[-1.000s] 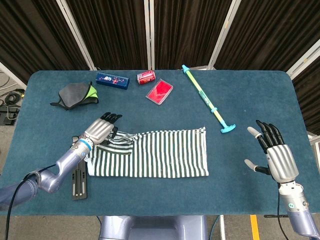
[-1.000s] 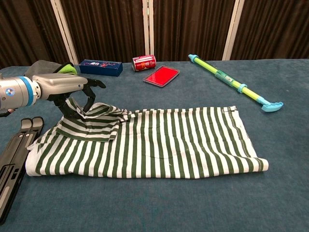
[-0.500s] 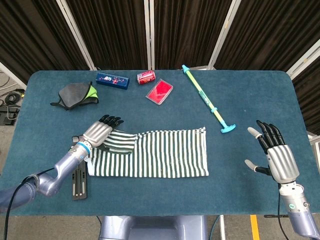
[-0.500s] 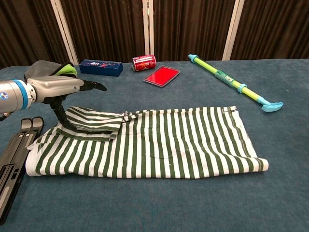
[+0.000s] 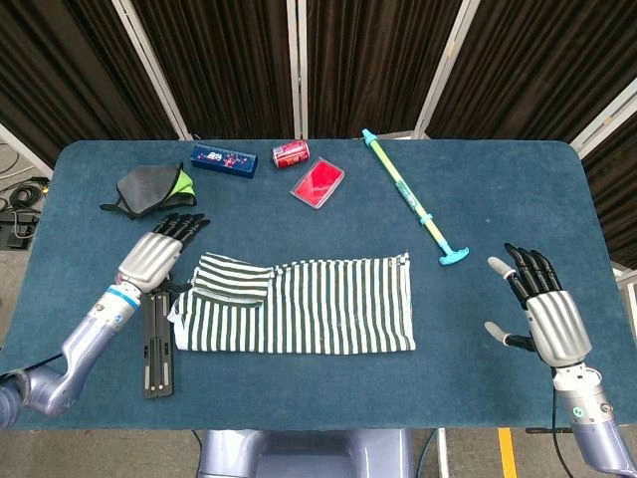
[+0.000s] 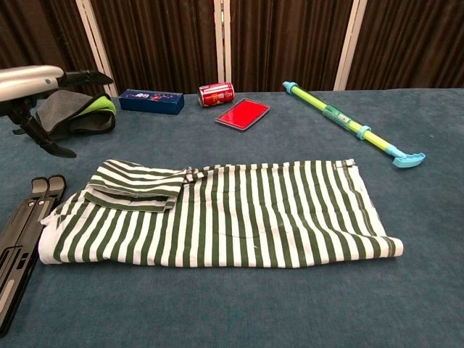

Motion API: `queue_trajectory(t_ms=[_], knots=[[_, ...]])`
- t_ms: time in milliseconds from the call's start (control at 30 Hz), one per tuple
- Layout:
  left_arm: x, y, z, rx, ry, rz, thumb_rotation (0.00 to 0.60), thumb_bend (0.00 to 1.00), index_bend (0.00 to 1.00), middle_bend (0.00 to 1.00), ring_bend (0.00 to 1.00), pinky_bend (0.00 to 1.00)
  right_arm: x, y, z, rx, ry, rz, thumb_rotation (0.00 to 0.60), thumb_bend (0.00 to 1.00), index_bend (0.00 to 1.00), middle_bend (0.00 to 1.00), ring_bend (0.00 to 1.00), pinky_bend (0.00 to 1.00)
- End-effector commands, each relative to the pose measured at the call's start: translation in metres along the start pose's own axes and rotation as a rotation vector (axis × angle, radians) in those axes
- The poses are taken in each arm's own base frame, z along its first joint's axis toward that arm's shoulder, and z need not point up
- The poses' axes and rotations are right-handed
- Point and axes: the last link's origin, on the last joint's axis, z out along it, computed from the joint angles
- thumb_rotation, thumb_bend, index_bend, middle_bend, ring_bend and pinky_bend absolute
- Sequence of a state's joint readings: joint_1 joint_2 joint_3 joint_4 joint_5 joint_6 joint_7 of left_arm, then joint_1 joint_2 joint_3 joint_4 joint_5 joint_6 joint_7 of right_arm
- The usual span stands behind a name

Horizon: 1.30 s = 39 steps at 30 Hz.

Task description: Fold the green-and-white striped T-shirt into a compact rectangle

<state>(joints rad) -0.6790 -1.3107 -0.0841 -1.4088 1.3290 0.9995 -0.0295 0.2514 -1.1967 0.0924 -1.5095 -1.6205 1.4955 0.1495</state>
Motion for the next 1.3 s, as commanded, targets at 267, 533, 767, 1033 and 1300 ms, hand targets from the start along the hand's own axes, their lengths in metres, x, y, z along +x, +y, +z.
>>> queue_trajectory(t_ms=[267, 533, 767, 1033, 1300], knots=[[0.032, -0.001, -0.082, 0.278, 0.135, 0.03, 0.6, 0.0, 0.0, 0.0, 0.0, 0.0, -0.017, 0.011, 0.019, 0.081, -0.127, -0.134, 0.6, 0.0, 0.12, 0.0, 0.0, 0.0], [0.027, 0.001, -0.121, 0.395, 0.139, 0.017, 0.6, 0.0, 0.0, 0.0, 0.0, 0.0, -0.046, 0.024, 0.057, 0.296, -0.256, -0.246, 0.6, 0.0, 0.12, 0.01, 0.0, 0.0], [0.028, -0.002, -0.131, 0.419, 0.172, 0.026, 0.6, 0.0, 0.0, 0.0, 0.0, 0.0, -0.085, 0.02, 0.093, 0.445, -0.337, -0.319, 0.6, 0.0, 0.12, 0.02, 0.0, 0.0], [0.027, -0.006, -0.13, 0.424, 0.184, 0.028, 0.6, 0.0, 0.0, 0.0, 0.0, 0.0, -0.11, -0.001, 0.121, 0.588, -0.316, -0.323, 0.6, 0.0, 0.22, 0.09, 0.0, 0.0], [0.025, -0.008, -0.127, 0.424, 0.174, 0.032, 0.6, 0.0, 0.0, 0.0, 0.0, 0.0, -0.13, -0.011, 0.129, 0.601, -0.359, -0.286, 0.6, 0.0, 0.23, 0.1, 0.0, 0.0]])
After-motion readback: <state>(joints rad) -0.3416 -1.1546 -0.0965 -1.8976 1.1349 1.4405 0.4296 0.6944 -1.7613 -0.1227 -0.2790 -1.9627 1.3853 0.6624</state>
